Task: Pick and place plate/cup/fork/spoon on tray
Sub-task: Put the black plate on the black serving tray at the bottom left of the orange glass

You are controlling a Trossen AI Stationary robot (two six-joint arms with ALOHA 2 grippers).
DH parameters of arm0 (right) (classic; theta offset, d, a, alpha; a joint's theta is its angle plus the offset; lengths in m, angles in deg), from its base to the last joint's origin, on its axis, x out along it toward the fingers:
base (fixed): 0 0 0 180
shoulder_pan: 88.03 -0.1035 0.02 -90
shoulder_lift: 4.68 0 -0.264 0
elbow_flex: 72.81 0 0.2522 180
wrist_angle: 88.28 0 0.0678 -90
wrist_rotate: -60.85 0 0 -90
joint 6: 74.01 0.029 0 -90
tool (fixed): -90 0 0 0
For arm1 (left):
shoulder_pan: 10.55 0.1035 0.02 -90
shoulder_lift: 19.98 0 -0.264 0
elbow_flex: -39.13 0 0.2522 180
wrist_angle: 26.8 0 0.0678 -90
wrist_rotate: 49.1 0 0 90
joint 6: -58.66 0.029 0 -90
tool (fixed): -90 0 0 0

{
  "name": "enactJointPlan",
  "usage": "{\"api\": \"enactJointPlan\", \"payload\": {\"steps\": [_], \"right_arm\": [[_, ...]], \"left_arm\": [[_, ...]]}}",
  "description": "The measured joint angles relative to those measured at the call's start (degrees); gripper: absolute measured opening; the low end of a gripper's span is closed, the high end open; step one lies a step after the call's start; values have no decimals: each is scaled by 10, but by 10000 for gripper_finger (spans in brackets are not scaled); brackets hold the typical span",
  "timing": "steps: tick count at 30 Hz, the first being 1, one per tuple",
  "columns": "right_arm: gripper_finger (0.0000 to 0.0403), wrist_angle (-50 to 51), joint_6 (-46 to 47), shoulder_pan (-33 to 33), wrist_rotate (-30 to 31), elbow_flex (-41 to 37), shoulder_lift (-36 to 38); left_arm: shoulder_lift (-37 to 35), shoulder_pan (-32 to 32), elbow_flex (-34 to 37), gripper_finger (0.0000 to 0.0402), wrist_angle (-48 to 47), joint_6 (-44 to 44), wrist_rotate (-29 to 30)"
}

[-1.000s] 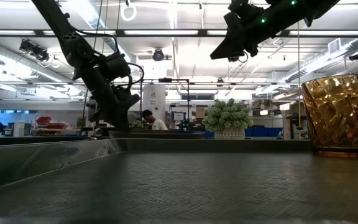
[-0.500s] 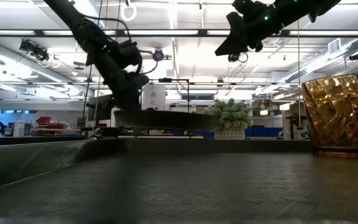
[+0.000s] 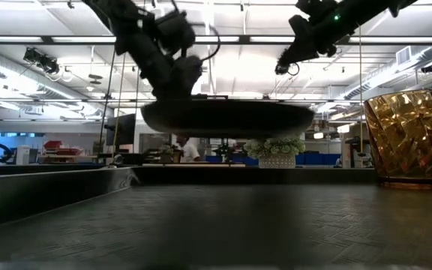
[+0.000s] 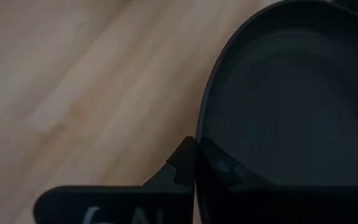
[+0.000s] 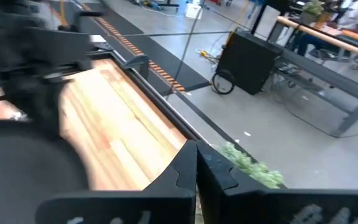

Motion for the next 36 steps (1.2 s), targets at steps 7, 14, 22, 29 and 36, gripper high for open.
{"api": "enactJointPlan", "payload": {"steps": [7, 14, 22, 29, 36], "right_arm": [[5, 12, -9, 4, -9, 0, 4], [5, 52, -8, 11, -27, 0, 11], [5, 96, 5, 8, -26, 0, 40], [5, 105, 8, -2, -26, 0, 59], [5, 101, 9, -17, -23, 0, 58]], "left_arm": [[24, -91, -28, 10, 0, -46, 27], [97, -158, -100, 10, -33, -70, 53], [192, -208, -197, 11, -55, -81, 64], [263, -234, -275, 13, -72, -80, 64], [299, -236, -304, 14, -57, -103, 67]]}}
